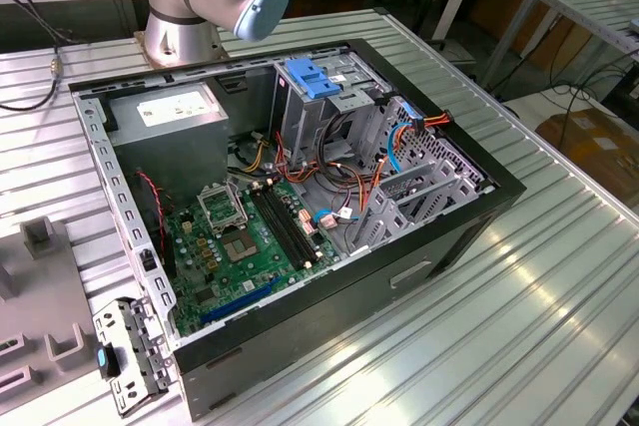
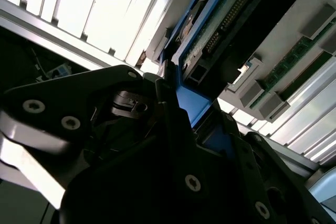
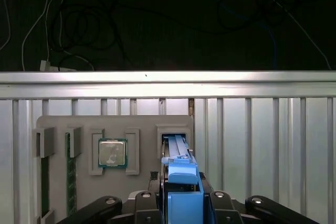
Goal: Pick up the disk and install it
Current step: 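Pick up the disk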
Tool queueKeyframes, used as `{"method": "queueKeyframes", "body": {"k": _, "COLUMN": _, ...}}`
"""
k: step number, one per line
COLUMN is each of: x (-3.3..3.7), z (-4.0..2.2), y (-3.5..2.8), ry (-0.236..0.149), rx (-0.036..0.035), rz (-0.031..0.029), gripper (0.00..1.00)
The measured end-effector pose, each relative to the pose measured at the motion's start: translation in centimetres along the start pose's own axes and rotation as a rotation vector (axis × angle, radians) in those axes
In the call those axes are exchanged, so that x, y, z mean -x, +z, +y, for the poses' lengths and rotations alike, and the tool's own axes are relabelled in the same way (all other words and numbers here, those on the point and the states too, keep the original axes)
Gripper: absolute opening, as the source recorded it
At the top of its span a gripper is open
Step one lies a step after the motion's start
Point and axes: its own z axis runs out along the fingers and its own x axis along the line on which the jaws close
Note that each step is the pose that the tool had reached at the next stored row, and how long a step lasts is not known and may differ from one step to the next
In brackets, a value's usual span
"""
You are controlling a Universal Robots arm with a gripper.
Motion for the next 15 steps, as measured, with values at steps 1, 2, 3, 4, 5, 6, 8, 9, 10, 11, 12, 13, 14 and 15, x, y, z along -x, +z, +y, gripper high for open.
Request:
{"method": "queueKeyframes", "body": {"k": 1, "x": 0.01, "z": 0.01, "y": -0.40, "ry": 0.000, "rx": 0.0000, "rz": 0.0000, "gripper": 0.37}}
{"method": "queueKeyframes", "body": {"k": 2, "x": 0.02, "z": 0.02, "y": -0.67, "ry": 0.000, "rx": 0.0001, "rz": 0.0001, "gripper": 0.37}}
{"method": "queueKeyframes", "body": {"k": 3, "x": 0.03, "z": 0.02, "y": -0.93, "ry": 0.000, "rx": 0.0001, "rz": 0.0000, "gripper": 0.37}}
{"method": "queueKeyframes", "body": {"k": 4, "x": 0.04, "z": 0.03, "y": -1.27, "ry": 0.000, "rx": 0.0000, "rz": 0.0001, "gripper": 0.37}}
{"method": "queueKeyframes", "body": {"k": 5, "x": 0.05, "z": 0.04, "y": -1.59, "ry": 0.000, "rx": 0.0000, "rz": 0.0000, "gripper": 0.37}}
{"method": "queueKeyframes", "body": {"k": 6, "x": 0.06, "z": 0.04, "y": -1.96, "ry": 0.000, "rx": 0.0001, "rz": 0.0000, "gripper": 0.37}}
{"method": "queueKeyframes", "body": {"k": 8, "x": 0.08, "z": 0.06, "y": -2.79, "ry": 0.000, "rx": 0.0000, "rz": 0.0000, "gripper": 0.37}}
{"method": "queueKeyframes", "body": {"k": 9, "x": 0.09, "z": 0.07, "y": -3.11, "ry": 0.000, "rx": 0.0000, "rz": 0.0000, "gripper": 0.37}}
{"method": "queueKeyframes", "body": {"k": 10, "x": 0.10, "z": 0.08, "y": -3.40, "ry": 0.000, "rx": 0.0001, "rz": 0.0001, "gripper": 0.37}}
{"method": "queueKeyframes", "body": {"k": 11, "x": 0.12, "z": 0.09, "y": -3.81, "ry": 0.000, "rx": 0.0000, "rz": 0.0000, "gripper": 0.37}}
{"method": "queueKeyframes", "body": {"k": 12, "x": 0.12, "z": 0.09, "y": -4.12, "ry": 0.000, "rx": 0.0000, "rz": 0.0000, "gripper": 0.37}}
{"method": "queueKeyframes", "body": {"k": 13, "x": 0.13, "z": 0.10, "y": -4.41, "ry": 0.000, "rx": 0.0002, "rz": 0.0002, "gripper": 0.37}}
{"method": "queueKeyframes", "body": {"k": 14, "x": 0.13, "z": 0.10, "y": -4.52, "ry": 0.000, "rx": 0.0002, "rz": 0.0002, "gripper": 0.37}}
{"method": "queueKeyframes", "body": {"k": 15, "x": 0.13, "z": 0.10, "y": -4.51, "ry": 0.000, "rx": -0.0002, "rz": 0.0000, "gripper": 0.37}}
